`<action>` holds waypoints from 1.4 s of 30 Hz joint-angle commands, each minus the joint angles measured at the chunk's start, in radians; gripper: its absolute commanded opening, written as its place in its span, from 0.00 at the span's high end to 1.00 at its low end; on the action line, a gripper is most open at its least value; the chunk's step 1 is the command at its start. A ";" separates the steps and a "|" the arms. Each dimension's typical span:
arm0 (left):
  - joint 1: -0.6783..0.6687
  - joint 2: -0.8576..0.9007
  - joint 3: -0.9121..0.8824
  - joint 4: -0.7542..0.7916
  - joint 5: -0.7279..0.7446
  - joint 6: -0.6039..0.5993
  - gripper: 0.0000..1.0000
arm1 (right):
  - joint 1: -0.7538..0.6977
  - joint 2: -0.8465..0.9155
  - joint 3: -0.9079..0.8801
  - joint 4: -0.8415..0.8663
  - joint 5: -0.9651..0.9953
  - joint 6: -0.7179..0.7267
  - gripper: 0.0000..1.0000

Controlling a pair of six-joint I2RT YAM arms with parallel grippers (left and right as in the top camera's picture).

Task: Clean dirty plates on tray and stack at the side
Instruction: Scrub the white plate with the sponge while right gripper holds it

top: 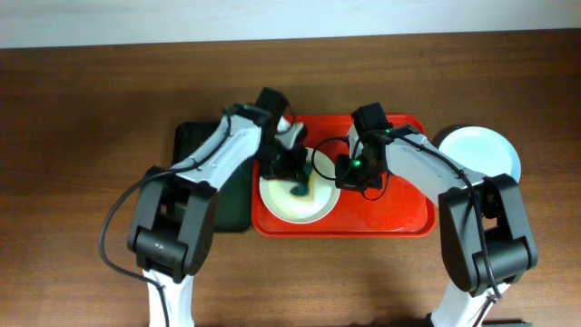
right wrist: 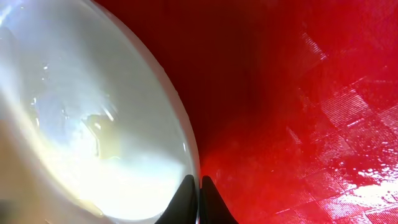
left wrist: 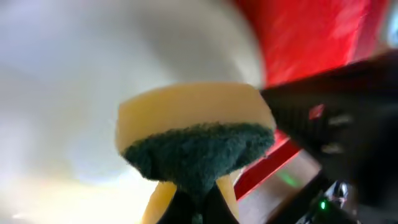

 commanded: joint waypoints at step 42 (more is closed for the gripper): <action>-0.031 -0.125 -0.103 0.074 -0.381 -0.211 1.00 | 0.011 -0.013 -0.014 -0.003 0.018 -0.005 0.96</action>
